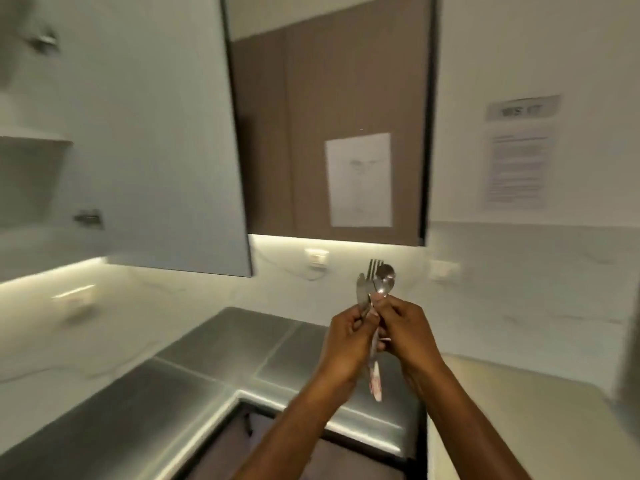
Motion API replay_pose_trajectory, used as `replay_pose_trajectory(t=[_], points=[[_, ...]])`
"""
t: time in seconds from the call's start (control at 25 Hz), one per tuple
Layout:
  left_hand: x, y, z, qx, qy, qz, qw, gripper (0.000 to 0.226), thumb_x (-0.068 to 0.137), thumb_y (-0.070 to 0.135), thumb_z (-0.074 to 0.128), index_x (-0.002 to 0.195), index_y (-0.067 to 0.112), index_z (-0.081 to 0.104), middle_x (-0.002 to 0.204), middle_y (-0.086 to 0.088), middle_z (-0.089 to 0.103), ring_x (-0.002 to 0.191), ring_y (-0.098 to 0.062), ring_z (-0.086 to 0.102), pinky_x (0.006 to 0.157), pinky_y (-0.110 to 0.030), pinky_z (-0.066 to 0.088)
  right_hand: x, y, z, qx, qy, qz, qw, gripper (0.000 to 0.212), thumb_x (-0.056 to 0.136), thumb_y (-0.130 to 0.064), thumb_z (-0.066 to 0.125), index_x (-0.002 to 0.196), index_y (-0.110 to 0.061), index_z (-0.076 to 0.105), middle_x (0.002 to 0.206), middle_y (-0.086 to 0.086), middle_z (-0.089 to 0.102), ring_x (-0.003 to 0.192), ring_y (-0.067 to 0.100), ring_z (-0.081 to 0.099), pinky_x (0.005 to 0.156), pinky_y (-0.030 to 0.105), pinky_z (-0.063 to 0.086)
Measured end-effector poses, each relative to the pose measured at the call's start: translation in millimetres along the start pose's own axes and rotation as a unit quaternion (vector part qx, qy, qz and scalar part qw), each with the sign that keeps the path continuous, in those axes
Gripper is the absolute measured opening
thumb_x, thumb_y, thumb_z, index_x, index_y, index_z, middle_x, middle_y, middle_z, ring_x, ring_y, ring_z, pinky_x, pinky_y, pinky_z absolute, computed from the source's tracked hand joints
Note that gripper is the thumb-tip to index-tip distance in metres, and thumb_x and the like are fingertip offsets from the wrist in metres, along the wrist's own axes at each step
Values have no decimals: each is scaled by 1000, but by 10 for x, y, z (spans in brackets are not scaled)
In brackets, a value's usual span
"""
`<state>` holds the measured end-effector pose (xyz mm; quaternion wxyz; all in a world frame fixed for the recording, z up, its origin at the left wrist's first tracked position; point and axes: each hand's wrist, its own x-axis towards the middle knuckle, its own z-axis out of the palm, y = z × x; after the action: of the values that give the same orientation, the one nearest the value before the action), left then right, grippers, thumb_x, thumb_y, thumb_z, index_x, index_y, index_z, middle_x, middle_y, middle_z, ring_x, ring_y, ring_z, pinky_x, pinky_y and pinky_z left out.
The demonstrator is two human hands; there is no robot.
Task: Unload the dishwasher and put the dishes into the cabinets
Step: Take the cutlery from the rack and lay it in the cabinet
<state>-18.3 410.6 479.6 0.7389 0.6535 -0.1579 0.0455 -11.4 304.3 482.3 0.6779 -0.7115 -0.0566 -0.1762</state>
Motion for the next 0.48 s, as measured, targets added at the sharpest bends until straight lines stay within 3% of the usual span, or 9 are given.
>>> replay_pose_trajectory(t=[0.16,0.24,0.32,0.4,0.48], points=[[-350,465,-1227,12,191,19,981,25,107,28,57,105,15,78,94,-11,81,87,-25,79,81,-39,65,-139,-268,1468,93,-73,14,993,29,106,-37,56,98,-25,81,87,1,81,82,21,79,79,44,64],[-439,638,-1888,4,283,39,958,26,108,28,54,105,13,75,93,-6,81,87,-23,79,84,-44,65,-172,-392,2089,176,-97,58,978,30,108,-30,55,98,-16,80,89,7,81,82,27,79,80,45,63],[-510,768,-2571,12,369,52,928,25,108,26,53,104,10,72,87,-3,81,77,-19,79,74,-36,65,-114,-471,2617,236,-109,90,961,32,108,-30,55,99,-8,77,89,12,79,80,31,76,79,42,61],[-572,867,-3329,42,440,63,895,26,108,26,52,97,12,71,75,-2,75,56,-16,70,53,-28,55,-6,-493,3211,234,-138,86,959,38,109,-35,52,98,-7,76,78,12,72,63,27,65,65,34,55],[-572,972,-4130,90,482,62,869,29,108,27,50,89,16,69,63,2,62,42,-14,50,45,-24,37,169,-465,3883,180,-189,30,965,40,110,-35,50,96,-11,79,65,10,61,47,19,47,49,24,39]])
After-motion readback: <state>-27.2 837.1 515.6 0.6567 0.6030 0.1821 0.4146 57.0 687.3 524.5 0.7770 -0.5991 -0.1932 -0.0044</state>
